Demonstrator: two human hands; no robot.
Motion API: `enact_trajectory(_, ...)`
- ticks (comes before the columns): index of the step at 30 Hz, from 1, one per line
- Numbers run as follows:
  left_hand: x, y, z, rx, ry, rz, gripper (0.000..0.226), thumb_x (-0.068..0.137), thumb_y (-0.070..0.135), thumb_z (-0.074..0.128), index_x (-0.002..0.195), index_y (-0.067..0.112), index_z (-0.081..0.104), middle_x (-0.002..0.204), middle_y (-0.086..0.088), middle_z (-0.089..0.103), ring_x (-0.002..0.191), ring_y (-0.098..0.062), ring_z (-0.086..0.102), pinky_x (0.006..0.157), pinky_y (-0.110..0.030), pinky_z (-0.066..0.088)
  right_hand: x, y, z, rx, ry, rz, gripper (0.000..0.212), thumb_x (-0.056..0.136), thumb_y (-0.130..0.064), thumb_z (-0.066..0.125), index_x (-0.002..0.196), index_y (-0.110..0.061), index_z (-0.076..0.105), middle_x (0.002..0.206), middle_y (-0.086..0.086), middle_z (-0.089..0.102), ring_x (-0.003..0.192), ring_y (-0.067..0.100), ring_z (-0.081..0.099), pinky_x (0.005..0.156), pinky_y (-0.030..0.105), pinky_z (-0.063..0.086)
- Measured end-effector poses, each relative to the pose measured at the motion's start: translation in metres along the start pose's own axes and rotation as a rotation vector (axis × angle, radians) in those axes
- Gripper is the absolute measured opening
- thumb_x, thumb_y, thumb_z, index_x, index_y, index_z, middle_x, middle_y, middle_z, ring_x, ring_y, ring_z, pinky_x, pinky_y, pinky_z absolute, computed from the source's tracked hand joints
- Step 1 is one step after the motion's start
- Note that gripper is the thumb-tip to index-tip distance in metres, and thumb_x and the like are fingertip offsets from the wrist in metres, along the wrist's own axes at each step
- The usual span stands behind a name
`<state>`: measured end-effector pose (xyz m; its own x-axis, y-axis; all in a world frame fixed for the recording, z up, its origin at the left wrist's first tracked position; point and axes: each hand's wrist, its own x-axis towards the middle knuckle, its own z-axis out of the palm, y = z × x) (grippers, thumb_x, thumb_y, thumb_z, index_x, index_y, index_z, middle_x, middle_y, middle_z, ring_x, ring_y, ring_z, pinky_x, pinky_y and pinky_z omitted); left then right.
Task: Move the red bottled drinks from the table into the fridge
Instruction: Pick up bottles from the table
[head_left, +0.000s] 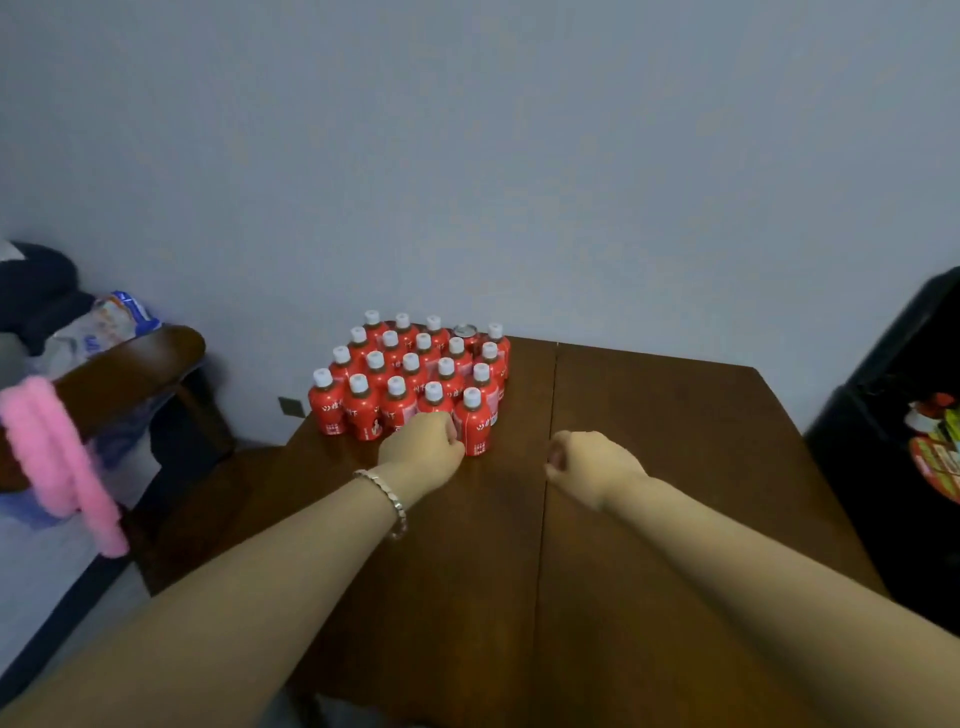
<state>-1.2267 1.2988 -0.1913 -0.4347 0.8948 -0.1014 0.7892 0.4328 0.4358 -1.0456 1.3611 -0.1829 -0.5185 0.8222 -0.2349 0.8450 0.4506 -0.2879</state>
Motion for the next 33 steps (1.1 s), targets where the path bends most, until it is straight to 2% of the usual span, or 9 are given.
enact_trajectory(3, 0.063, -0.035, 0.015, -0.079, -0.010, 0.001, 0.014, 0.090, 0.026, 0.055, 0.098, 0.015, 0.057, 0.097, -0.003, 0.059, 0.087, -0.020, 0.058, 0.070, -0.032, 0.049, 0.056, -0.010, 0.026, 0.133, 0.002, 0.059, 0.040, 0.092, -0.031, 0.053, 0.127, -0.012, 0.051, 0.125, 0.007, 0.056, 0.110, 0.022, 0.057, 0.093, 0.034, 0.049)
enact_trajectory(7, 0.141, -0.084, 0.034, -0.182, -0.035, -0.011, 0.059, 0.079, 0.030, 0.071, 0.129, 0.013, 0.044, 0.132, -0.008, 0.044, 0.121, -0.026, 0.047, 0.101, -0.041, 0.043, 0.126, -0.030, 0.060, 0.356, -0.047, 0.187, 0.060, 0.088, -0.030, 0.063, 0.140, -0.013, 0.037, 0.140, 0.006, 0.043, 0.122, 0.020, 0.050, 0.102, 0.030, 0.042)
enact_trajectory(10, 0.193, -0.118, 0.050, -0.272, -0.029, -0.024, 0.079, 0.069, 0.034, 0.076, 0.133, 0.008, 0.039, 0.134, -0.012, 0.042, 0.124, -0.027, 0.044, 0.105, -0.043, 0.041, 0.169, -0.040, 0.077, 0.487, -0.047, 0.211, 0.075, 0.085, -0.025, 0.068, 0.146, -0.015, 0.026, 0.149, 0.004, 0.031, 0.133, 0.019, 0.040, 0.107, 0.026, 0.032)
enact_trajectory(12, 0.226, -0.147, 0.072, -0.344, -0.038, -0.056, 0.079, 0.063, 0.045, 0.075, 0.126, 0.008, 0.044, 0.125, -0.010, 0.052, 0.117, -0.025, 0.052, 0.099, -0.044, 0.047, 0.195, -0.042, 0.086, 0.563, -0.037, 0.231, 0.081, 0.081, -0.021, 0.072, 0.147, -0.017, 0.024, 0.150, 0.003, 0.029, 0.135, 0.018, 0.037, 0.108, 0.027, 0.031)
enact_trajectory(14, 0.236, -0.154, 0.075, -0.425, -0.043, -0.064, 0.073, 0.068, 0.034, 0.078, 0.127, 0.008, 0.044, 0.123, -0.007, 0.055, 0.116, -0.020, 0.053, 0.100, -0.041, 0.045, 0.216, -0.042, 0.094, 0.647, -0.016, 0.227, 0.083, 0.078, -0.020, 0.075, 0.145, -0.020, 0.027, 0.147, 0.001, 0.033, 0.134, 0.018, 0.038, 0.109, 0.032, 0.032)
enact_trajectory(21, 0.242, -0.162, 0.077, -0.460, 0.088, 0.054, 0.009, 0.091, 0.018, 0.060, 0.096, 0.015, 0.053, 0.095, 0.003, 0.057, 0.092, -0.013, 0.054, 0.079, -0.023, 0.039, 0.261, -0.038, 0.133, 0.749, 0.098, 0.302, 0.066, 0.079, -0.024, 0.074, 0.136, -0.025, 0.041, 0.141, 0.000, 0.039, 0.126, 0.019, 0.045, 0.102, 0.032, 0.037)
enact_trajectory(26, 0.226, -0.185, 0.075, -0.418, -0.039, 0.167, 0.028, 0.084, 0.016, 0.068, 0.111, 0.009, 0.061, 0.107, 0.000, 0.060, 0.104, -0.015, 0.053, 0.089, -0.023, 0.036, 0.255, -0.028, 0.139, 0.650, 0.091, 0.188, 0.066, 0.074, -0.027, 0.078, 0.132, -0.024, 0.046, 0.131, -0.004, 0.044, 0.115, 0.007, 0.046, 0.093, 0.019, 0.036)
enact_trajectory(30, 0.212, -0.192, 0.086, -0.497, -0.145, 0.190, 0.039, 0.080, 0.025, 0.072, 0.116, 0.021, 0.057, 0.113, 0.012, 0.053, 0.114, -0.011, 0.047, 0.091, -0.009, 0.031, 0.247, -0.030, 0.149, 0.552, -0.032, 0.068, 0.076, 0.065, -0.031, 0.084, 0.131, -0.027, 0.045, 0.120, -0.012, 0.039, 0.119, 0.014, 0.047, 0.102, 0.026, 0.041)
enact_trajectory(33, 0.212, -0.188, 0.097, -0.576, -0.237, 0.256, 0.046, 0.074, 0.044, 0.069, 0.114, 0.035, 0.048, 0.119, 0.017, 0.049, 0.116, -0.006, 0.048, 0.096, -0.011, 0.037, 0.250, -0.040, 0.155, 0.612, -0.104, 0.022, 0.097, 0.059, -0.033, 0.088, 0.138, -0.031, 0.032, 0.127, -0.011, 0.035, 0.125, 0.011, 0.039, 0.109, 0.031, 0.036)
